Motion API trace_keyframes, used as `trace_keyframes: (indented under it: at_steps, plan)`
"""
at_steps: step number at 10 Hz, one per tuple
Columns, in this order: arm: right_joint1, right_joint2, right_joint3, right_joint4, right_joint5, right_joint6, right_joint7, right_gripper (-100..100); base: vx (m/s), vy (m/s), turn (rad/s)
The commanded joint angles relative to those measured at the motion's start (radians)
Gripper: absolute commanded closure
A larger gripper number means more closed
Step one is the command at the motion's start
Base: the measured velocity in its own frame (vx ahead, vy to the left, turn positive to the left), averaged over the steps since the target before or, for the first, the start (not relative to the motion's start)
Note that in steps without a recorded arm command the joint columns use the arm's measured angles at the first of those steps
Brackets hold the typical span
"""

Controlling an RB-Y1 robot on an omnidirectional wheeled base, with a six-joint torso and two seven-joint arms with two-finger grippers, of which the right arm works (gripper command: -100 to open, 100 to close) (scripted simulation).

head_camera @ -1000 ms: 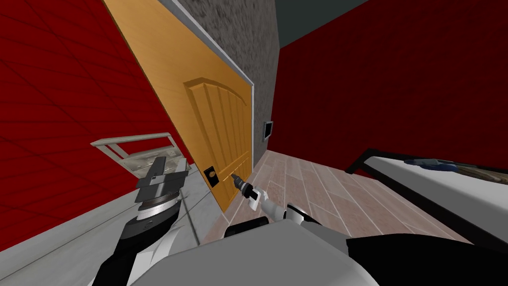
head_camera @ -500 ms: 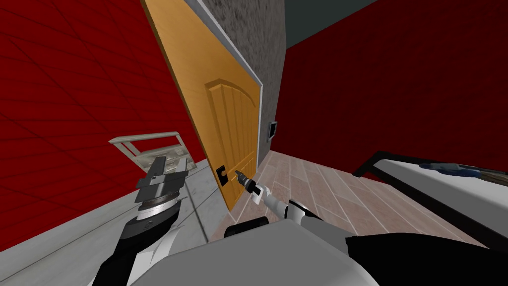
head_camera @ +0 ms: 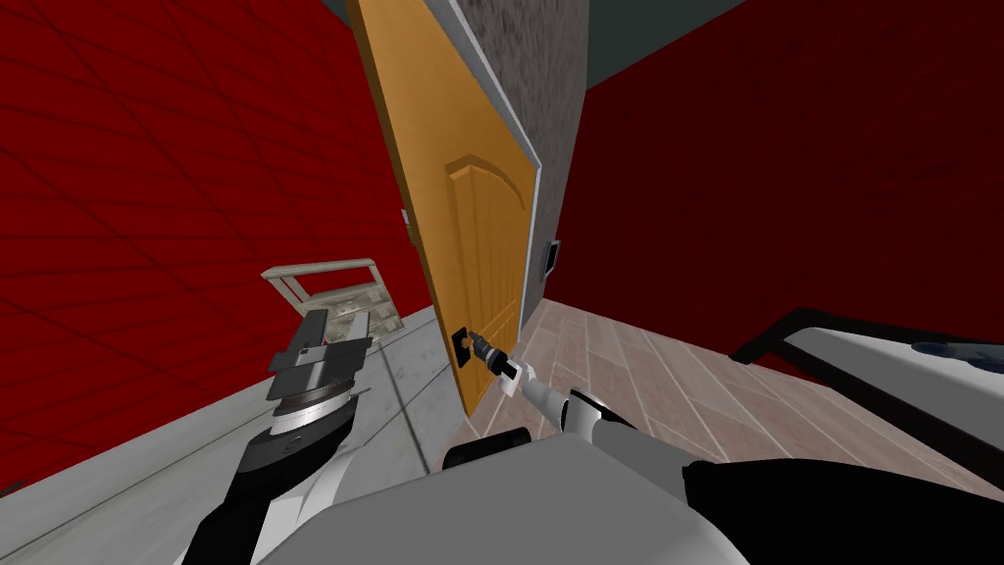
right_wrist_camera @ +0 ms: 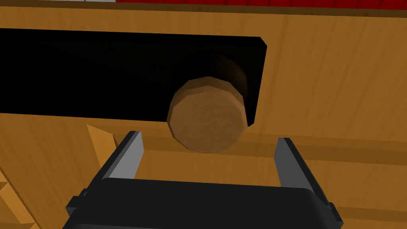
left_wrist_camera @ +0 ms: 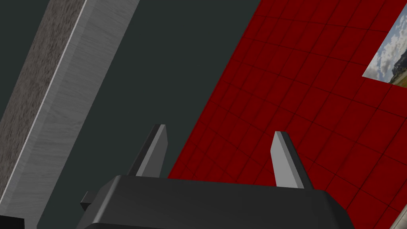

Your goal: Pull the door open

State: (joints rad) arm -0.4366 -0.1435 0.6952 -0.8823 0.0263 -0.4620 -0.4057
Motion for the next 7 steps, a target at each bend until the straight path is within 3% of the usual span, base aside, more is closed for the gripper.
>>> trace_keyframes:
  at_steps: [1, 2, 3, 7]
  plan:
    - [-0.007, -0.001, -0.006, 0.009, -0.003, -0.008, -0.005, -100, 0.076, 0.219, 0.105]
    - [-0.003, -0.002, -0.004, 0.004, -0.002, -0.005, -0.004, -100, 0.04, 0.1, 0.008]
    - [-0.003, -0.002, -0.004, 0.004, -0.002, -0.005, -0.004, 100, -0.007, -0.013, -0.014]
    - [-0.003, -0.002, -0.004, 0.004, -0.002, -0.005, -0.004, 100, -0.01, -0.022, 0.009]
